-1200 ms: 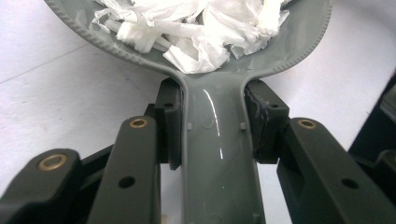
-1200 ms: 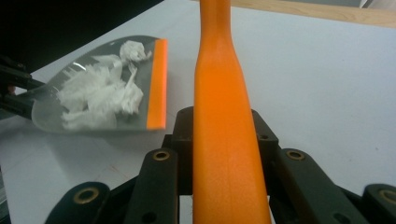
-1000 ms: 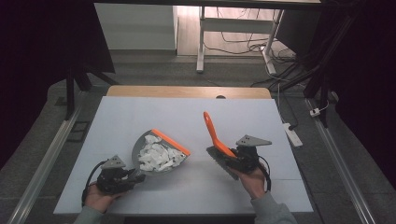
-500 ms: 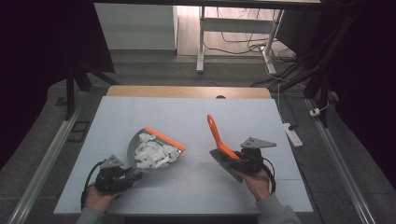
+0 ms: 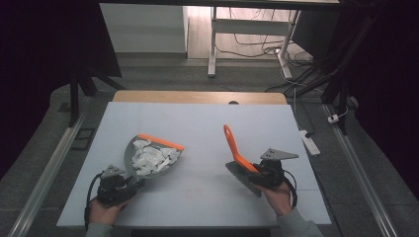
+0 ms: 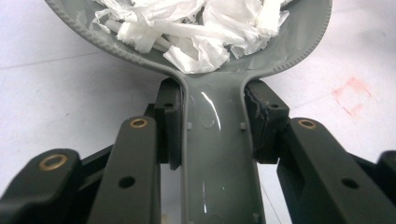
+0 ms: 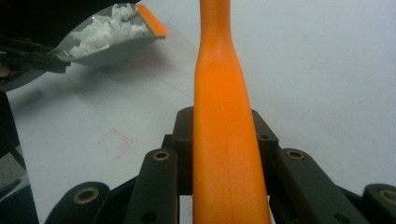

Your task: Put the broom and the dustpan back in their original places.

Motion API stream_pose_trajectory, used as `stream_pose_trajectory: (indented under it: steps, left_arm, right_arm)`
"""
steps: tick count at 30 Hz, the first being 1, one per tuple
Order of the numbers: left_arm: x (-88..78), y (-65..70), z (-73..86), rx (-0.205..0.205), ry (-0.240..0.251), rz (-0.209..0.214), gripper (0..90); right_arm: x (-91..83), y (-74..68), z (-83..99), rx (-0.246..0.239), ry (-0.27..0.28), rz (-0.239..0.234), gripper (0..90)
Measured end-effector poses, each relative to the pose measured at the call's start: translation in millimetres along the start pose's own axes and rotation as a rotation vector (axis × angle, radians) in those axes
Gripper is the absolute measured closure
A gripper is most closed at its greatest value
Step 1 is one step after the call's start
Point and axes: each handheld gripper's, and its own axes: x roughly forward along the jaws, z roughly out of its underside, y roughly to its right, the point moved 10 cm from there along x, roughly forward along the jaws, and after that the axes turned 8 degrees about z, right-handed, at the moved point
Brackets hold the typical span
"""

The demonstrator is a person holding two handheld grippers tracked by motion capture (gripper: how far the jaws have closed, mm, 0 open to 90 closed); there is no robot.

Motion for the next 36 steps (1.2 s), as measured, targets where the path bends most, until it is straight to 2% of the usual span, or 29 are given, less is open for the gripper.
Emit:
stream_pose_trajectory:
  steps: [6,14,20,24,27,29,33,36]
  left_arm:
    - [4.9,-4.7,-0.8,-0.039,0.016,-0.058,61.6]
    - [8.9,-12.6,0.8,-0.092,0.02,-0.103,61.6]
    - [9.1,-17.2,0.0,-0.112,0.031,-0.115,61.6]
    - [12.0,-21.8,0.6,-0.123,0.021,-0.125,61.6]
    - [13.1,-24.8,1.0,-0.133,0.018,-0.132,61.6]
    - [13.4,-26.4,1.2,-0.139,0.017,-0.135,61.5]
    - [15.7,-28.9,2.8,-0.142,0.004,-0.139,61.5]
    - [17.6,-29.1,3.3,-0.144,-0.003,-0.139,61.4]
  right_arm:
    - [-2.4,1.9,5.3,0.022,-0.006,-0.011,70.5]
    - [-5.0,3.0,11.3,0.056,-0.012,-0.021,70.5]
    - [-3.3,3.0,17.3,0.08,-0.035,-0.023,70.5]
    - [2.8,4.1,24.6,0.097,-0.072,-0.026,70.5]
    - [8.2,9.3,32.0,0.107,-0.11,-0.004,70.5]
    - [11.6,15.1,37.2,0.107,-0.129,0.028,70.5]
    - [12.0,23.7,38.7,0.113,-0.136,0.041,70.5]
    - [12.6,29.2,39.7,0.099,-0.146,0.06,70.0]
